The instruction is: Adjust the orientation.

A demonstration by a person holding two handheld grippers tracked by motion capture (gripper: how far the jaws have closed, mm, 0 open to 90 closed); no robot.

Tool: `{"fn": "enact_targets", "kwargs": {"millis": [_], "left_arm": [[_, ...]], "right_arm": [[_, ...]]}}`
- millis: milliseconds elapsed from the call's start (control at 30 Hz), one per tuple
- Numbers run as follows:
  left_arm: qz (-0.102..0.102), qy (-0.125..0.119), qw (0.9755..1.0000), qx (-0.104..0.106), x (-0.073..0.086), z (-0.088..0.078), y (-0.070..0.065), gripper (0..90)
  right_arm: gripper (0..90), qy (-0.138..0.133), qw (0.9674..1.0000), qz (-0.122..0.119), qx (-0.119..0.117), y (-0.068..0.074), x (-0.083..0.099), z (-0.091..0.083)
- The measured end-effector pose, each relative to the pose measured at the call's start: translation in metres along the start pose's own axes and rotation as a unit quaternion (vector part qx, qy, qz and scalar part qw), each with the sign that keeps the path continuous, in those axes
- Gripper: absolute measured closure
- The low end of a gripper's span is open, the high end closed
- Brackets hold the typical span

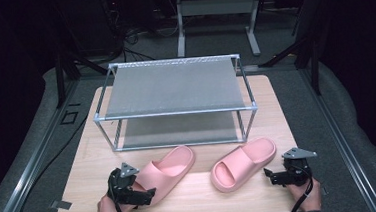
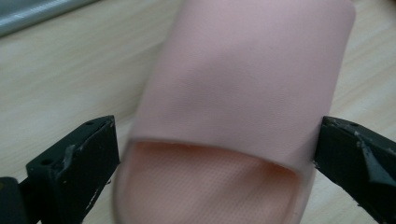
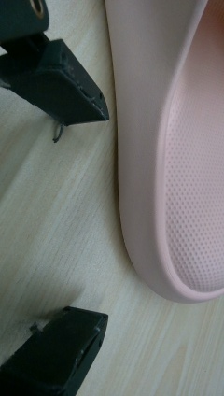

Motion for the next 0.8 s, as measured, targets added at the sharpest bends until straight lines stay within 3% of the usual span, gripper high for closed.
{"fn": "enact_targets", "kwargs": {"millis": [167,367,567,800], "left_arm": [[0.010,0.012,0.9999,0.005,-0.006,0.003,0.004,0.0],[0.017,0.022,0.9996,-0.007,-0.011,0.001,0.019,0.0],[0.006,0.026,0.9996,-0.003,-0.012,-0.001,0.035,0.0],[-0.006,0.034,0.9993,-0.016,-0.012,-0.006,0.051,0.0]], "right_arm": [[4.2,0.000,1.0000,-0.001,0.002,0.000,0.000,0.000],[4.5,0.000,1.0000,0.000,0.002,0.000,0.000,0.000],[4.9,-0.001,1.0000,-0.001,0.001,0.000,0.000,0.000],[5.3,-0.001,1.0000,-0.002,0.001,0.000,0.000,-0.001]]}}
Point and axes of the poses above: each handheld gripper's, and its own axes: z roughly forward along the jaws, x roughly out of its underside, y roughly to its left, the point moved 6 cm from there along z, roughly forward along the jaws, and after that the axes turned 1 degree about y, right-handed, at the moved point
